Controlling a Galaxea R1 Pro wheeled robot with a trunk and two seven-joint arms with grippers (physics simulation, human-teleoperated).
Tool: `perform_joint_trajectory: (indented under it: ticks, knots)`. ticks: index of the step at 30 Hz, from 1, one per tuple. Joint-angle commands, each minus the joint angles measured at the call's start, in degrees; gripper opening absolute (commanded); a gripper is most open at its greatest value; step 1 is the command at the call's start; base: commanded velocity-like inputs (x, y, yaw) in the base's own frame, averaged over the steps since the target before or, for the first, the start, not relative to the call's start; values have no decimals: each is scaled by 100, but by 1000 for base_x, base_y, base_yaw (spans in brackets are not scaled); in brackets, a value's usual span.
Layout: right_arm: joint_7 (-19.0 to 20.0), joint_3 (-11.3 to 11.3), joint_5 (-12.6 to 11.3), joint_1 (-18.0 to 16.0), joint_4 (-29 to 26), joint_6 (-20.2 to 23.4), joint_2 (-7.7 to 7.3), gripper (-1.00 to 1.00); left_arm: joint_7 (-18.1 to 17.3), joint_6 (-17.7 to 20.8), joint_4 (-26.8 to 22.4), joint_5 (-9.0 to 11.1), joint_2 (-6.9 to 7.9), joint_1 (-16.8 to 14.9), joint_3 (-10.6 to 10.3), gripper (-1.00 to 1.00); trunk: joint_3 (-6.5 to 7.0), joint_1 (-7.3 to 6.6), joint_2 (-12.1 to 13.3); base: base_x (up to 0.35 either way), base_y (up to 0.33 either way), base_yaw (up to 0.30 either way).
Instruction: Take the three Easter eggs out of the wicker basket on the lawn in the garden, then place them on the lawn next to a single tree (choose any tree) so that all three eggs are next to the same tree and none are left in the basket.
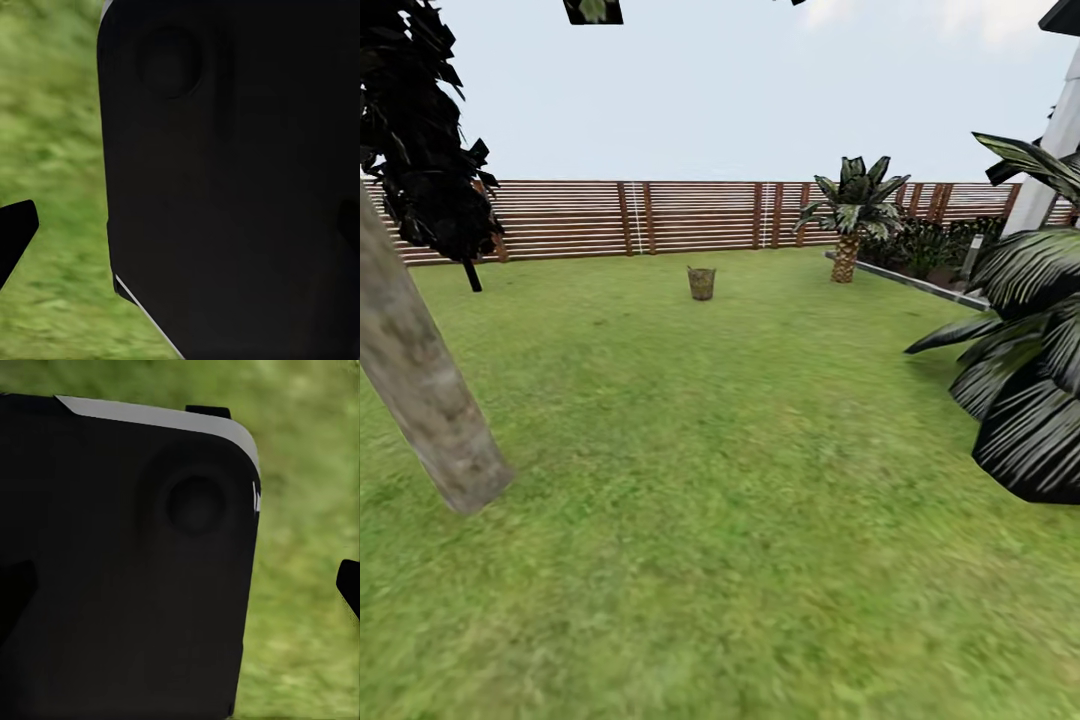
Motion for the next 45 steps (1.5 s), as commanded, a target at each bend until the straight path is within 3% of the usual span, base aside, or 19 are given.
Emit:
perform_joint_trajectory:
  ticks: [1, 45]
  knots:
    - [2, 12, 22, -3, 5, -17, 2, 100, 2, -10, -1, 7, -1, -1, 2, 100, -5, 3, -2, 304, 96, 0]
    - [2, 5, 23, -3, 5, -17, 7, 100, 2, -10, -1, 7, -9, -1, 2, 100, -5, 3, -2, 307, 90, 0]
